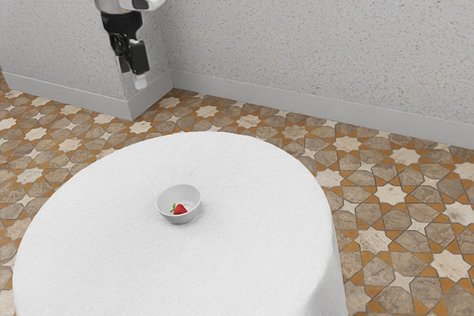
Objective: Take strawberry from the bowl
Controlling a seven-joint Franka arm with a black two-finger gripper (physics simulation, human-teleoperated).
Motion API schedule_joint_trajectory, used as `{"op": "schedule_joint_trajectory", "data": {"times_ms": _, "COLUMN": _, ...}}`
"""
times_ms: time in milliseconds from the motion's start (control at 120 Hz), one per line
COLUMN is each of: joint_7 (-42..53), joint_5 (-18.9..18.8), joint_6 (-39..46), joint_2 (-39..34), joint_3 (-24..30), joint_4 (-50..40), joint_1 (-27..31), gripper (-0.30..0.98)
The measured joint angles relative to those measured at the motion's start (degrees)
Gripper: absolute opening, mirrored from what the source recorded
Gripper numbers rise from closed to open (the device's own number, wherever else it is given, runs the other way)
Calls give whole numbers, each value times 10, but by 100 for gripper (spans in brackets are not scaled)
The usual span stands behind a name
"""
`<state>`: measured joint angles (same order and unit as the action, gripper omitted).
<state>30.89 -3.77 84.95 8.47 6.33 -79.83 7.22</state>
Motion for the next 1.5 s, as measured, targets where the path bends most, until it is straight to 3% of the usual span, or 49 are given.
{"op": "schedule_joint_trajectory", "data": {"times_ms": 275, "joint_7": 69, "joint_5": 5, "joint_6": -1, "joint_2": -5, "joint_3": 16, "joint_4": -6, "joint_1": 22, "gripper": 68}}
{"op": "schedule_joint_trajectory", "data": {"times_ms": 383, "joint_7": 130, "joint_5": -11, "joint_6": 48, "joint_2": -73, "joint_3": 54, "joint_4": -185, "joint_1": -9, "gripper": 68}}
{"op": "schedule_joint_trajectory", "data": {"times_ms": 475, "joint_7": 178, "joint_5": -12, "joint_6": 113, "joint_2": -24, "joint_3": 60, "joint_4": -231, "joint_1": -47, "gripper": 68}}
{"op": "schedule_joint_trajectory", "data": {"times_ms": 583, "joint_7": 236, "joint_5": -15, "joint_6": 184, "joint_2": 48, "joint_3": 60, "joint_4": -242, "joint_1": 1, "gripper": 68}}
{"op": "schedule_joint_trajectory", "data": {"times_ms": 700, "joint_7": 300, "joint_5": -30, "joint_6": 241, "joint_2": 94, "joint_3": 60, "joint_4": -254, "joint_1": 4, "gripper": 65}}
{"op": "schedule_joint_trajectory", "data": {"times_ms": 1100, "joint_7": 462, "joint_5": -58, "joint_6": 371, "joint_2": 122, "joint_3": 60, "joint_4": -303, "joint_1": 10, "gripper": 41}}
{"op": "schedule_joint_trajectory", "data": {"times_ms": 1500, "joint_7": 543, "joint_5": -52, "joint_6": 414, "joint_2": 156, "joint_3": 56, "joint_4": -307, "joint_1": 24, "gripper": 36}}
